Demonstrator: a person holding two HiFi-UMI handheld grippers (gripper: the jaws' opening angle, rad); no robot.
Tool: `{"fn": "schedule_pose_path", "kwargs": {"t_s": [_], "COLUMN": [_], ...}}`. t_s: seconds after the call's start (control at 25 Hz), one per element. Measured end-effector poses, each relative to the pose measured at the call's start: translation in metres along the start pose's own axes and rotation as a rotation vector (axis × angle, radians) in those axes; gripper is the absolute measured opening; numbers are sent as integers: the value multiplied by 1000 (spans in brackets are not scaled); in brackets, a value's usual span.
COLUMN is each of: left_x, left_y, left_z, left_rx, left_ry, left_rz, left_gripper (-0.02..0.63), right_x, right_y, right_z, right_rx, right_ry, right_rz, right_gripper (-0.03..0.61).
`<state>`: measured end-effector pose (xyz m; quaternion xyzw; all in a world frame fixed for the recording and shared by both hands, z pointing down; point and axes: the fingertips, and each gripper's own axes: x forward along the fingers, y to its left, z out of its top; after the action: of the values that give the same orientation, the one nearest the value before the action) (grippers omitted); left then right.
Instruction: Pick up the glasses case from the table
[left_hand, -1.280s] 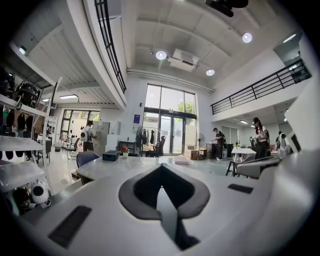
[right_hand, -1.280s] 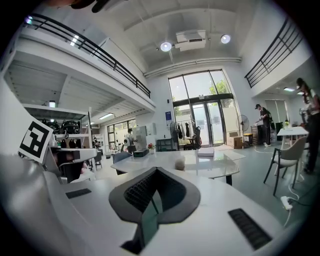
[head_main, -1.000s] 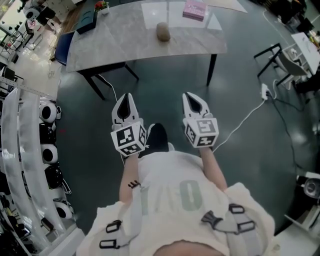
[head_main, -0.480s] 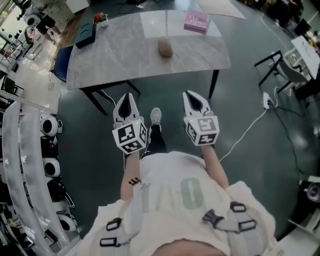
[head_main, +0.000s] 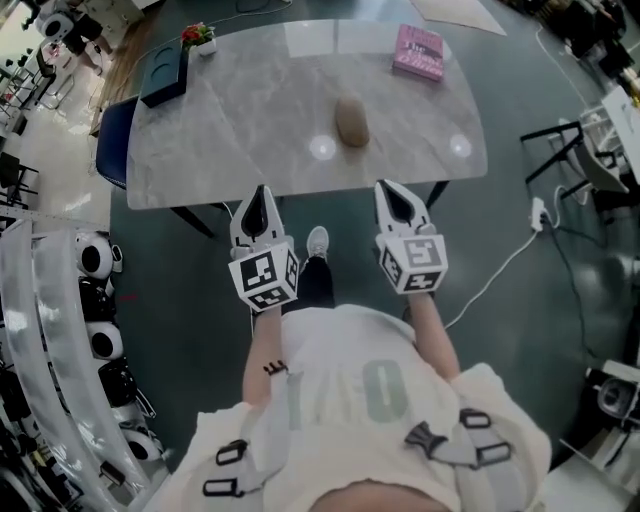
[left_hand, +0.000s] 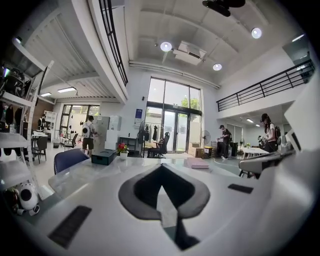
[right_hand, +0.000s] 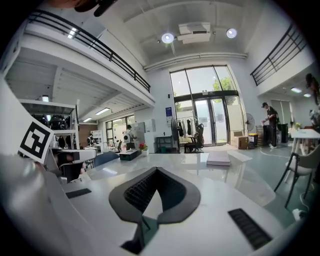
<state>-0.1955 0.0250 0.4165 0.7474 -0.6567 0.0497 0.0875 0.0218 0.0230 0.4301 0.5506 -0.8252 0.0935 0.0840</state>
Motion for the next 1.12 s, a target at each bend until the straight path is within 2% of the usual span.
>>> {"fn": "schedule_pose_path", "kwargs": {"t_s": [0.28,0.52,0.8,1.12], "left_x": [120,191,218,228], "left_y": [45,65,54,49], "left_z": [18,34,25,27], "left_rx": [18,25,25,5], "left_ry": [47,65,128,119], "left_rz": [-22,-36,-53,51], "left_gripper": [3,3,3,3], "right_x": [118,178,200,211], "right_y": [-22,-42,-70,-94], "right_z": [29,47,44,46], "right_rx": [56,78,73,91], "right_ry": [42,50,78,78], "right_rz": [-18,-51,-87,-40], "right_gripper": [1,0,1,2]}}
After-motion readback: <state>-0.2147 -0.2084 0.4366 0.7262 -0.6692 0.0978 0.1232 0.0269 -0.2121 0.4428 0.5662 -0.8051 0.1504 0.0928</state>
